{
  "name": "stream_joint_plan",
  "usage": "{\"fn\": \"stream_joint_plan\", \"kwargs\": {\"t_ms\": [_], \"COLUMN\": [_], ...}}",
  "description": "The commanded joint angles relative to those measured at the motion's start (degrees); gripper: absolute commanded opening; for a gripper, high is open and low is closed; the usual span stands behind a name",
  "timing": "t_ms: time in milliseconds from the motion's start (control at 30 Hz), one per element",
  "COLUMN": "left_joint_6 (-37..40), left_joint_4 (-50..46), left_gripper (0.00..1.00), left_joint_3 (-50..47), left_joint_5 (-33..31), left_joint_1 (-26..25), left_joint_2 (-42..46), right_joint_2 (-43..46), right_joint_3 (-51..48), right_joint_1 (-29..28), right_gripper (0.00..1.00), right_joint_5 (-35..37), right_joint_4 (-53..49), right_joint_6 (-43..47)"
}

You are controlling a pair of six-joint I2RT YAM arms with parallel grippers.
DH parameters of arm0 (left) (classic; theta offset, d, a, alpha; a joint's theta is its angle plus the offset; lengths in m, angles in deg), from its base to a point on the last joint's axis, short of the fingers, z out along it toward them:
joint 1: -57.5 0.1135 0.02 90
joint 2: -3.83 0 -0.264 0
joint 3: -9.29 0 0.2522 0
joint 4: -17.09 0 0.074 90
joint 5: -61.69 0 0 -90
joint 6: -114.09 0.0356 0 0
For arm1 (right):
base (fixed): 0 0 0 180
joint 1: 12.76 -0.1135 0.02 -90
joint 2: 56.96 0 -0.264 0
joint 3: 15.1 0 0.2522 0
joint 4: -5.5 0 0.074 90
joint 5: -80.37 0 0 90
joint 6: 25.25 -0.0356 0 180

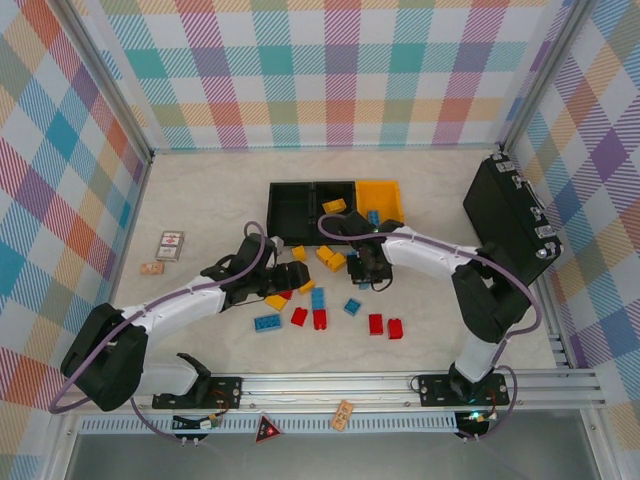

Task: Sort the legos into containers by color
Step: Pick up the lego from the center of the table, then place the lego in the container.

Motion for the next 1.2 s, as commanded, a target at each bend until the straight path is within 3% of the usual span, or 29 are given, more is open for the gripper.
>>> {"fn": "stream_joint_plan", "kwargs": {"t_ms": [0, 267, 600, 1167], "left_joint_6": [0.3, 1.0, 0.5, 0.5], "left_joint_4": [1.6, 1.7, 1.7, 2.0], "left_gripper": [0.71, 0.71, 0.71, 0.71], "left_joint_3": [2.1, 4.6, 5.0, 4.8], "left_joint_5": [0.5, 0.4, -0.5, -0.8], "left_joint_1": [-1.0, -3.3, -4.5, -4.6], "left_joint_2": [-0.6, -2.3, -2.9, -3.7], "right_joint_2": [2.9, 0.9, -8.2, -17.2], "right_joint_3": [3.2, 10.6, 21.4, 27.5], "right_joint_1": [1.9, 7.9, 13.4, 14.7], "right_gripper": [0.19, 0.2, 0.2, 0.23], "right_joint_5": [2.9, 4.2, 4.4, 13.0], "right_joint_4": [-2.4, -2.7, -2.1, -3.5], "right_joint_6": [3.0, 7.7, 10.2, 12.2]}}
